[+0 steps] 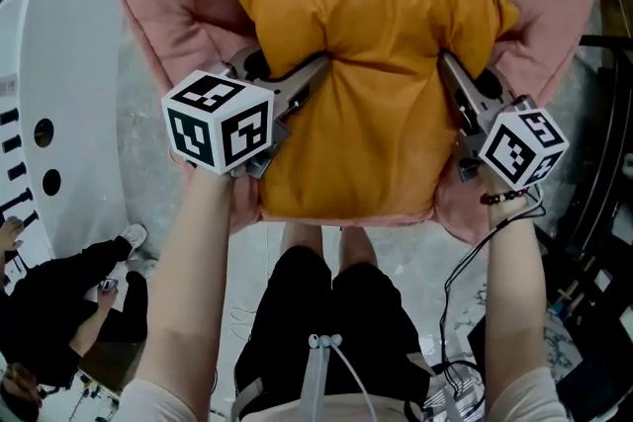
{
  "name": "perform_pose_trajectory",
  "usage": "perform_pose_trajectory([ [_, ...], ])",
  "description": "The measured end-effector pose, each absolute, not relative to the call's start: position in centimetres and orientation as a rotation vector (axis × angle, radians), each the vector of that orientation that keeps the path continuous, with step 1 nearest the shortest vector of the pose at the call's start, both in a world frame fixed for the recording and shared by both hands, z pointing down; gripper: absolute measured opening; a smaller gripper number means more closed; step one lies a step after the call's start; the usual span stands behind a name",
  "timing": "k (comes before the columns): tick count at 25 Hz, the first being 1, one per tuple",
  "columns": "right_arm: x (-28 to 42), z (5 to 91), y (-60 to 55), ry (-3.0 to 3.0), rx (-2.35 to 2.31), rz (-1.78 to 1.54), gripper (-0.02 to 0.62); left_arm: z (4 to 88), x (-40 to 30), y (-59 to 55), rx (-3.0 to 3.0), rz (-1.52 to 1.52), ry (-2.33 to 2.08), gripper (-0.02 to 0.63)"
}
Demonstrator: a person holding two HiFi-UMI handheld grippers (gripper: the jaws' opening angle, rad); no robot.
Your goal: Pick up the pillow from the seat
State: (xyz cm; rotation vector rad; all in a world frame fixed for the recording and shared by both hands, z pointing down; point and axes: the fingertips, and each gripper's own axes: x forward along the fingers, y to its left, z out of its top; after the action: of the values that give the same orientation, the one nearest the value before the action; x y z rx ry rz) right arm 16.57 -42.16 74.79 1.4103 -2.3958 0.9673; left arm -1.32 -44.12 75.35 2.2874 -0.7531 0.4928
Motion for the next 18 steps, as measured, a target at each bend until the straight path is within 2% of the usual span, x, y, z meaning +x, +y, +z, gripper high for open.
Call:
perform_pose_trajectory([
  [18, 14.1, 48.2, -36.1, -2.763, 1.426, 0.644, 0.075, 48.7, -3.5, -36.9, 2.595, 0.200, -0.999, 0.196],
])
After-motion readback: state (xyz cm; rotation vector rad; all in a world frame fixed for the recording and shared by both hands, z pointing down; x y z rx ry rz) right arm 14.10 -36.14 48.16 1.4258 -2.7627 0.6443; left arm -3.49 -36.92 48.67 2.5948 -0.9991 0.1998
